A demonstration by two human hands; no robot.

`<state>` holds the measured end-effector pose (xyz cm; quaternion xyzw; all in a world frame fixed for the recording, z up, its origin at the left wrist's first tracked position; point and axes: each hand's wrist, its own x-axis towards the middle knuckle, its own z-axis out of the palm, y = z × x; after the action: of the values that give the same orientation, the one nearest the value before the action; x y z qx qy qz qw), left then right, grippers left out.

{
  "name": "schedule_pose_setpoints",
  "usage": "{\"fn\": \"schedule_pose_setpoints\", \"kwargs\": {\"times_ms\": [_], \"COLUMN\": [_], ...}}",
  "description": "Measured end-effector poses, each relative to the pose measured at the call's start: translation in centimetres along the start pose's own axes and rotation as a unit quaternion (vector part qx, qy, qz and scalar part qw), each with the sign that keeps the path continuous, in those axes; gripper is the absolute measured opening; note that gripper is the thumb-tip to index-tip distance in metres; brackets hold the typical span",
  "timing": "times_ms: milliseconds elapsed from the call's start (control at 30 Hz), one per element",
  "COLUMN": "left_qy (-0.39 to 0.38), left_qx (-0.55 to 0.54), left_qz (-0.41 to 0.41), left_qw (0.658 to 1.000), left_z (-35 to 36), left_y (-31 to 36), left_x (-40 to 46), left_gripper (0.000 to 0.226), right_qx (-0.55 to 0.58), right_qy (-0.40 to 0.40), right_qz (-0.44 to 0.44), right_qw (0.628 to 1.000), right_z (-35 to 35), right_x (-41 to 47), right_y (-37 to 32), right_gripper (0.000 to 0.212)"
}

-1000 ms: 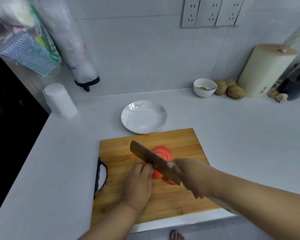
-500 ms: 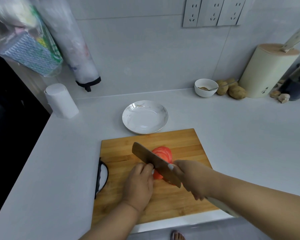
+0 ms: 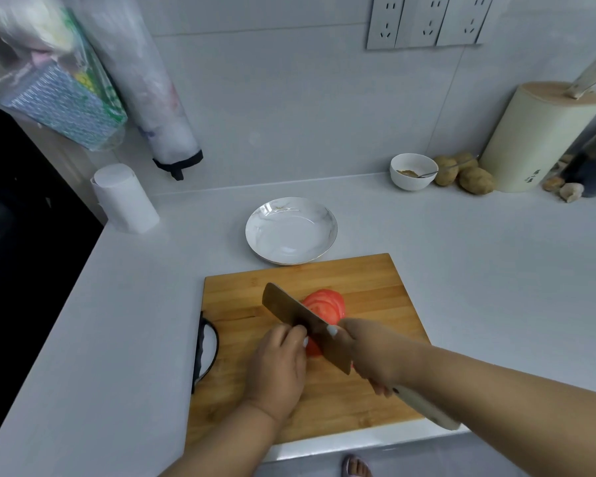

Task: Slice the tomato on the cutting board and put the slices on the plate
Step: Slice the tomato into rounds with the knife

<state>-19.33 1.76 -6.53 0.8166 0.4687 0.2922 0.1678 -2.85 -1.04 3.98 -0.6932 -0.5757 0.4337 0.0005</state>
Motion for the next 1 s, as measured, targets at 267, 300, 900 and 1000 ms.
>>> {"fn": "schedule_pose_setpoints", "kwargs": {"times_ms": [267, 300, 900, 1000], "left_qy": [-0.018, -0.022, 0.045, 0.049], "left_qx": [-0.008, -0.002, -0.009, -0.007], "left_qz": [0.027, 0.038, 0.073, 0.079], "left_qw": [0.999, 0.999, 0.996, 0.996], "left_z": [0.0, 0.1, 1.0, 1.1], "left_y": [-0.2, -0.2, -1.6, -1.6], "left_x": [-0.7, -1.0, -1.5, -1.5], "left_gripper": [0.026, 0.025, 0.016, 0.017], "right_qx": [-0.018, -0.008, 0.062, 0.059], "right_qy": [0.082, 0.082, 0.037, 0.036], "right_qz": [-0.078, -0.076, -0.038, -0.042], "right_qw": [0.993, 0.994, 0.997, 0.997], "right_z": [2.3, 2.3, 2.0, 1.9], "right_x": [2.6, 2.5, 2.5, 2.5], "right_y": [-0.5, -0.4, -0.4, -0.6], "right_gripper": [0.044, 0.045, 0.044, 0.045]}}
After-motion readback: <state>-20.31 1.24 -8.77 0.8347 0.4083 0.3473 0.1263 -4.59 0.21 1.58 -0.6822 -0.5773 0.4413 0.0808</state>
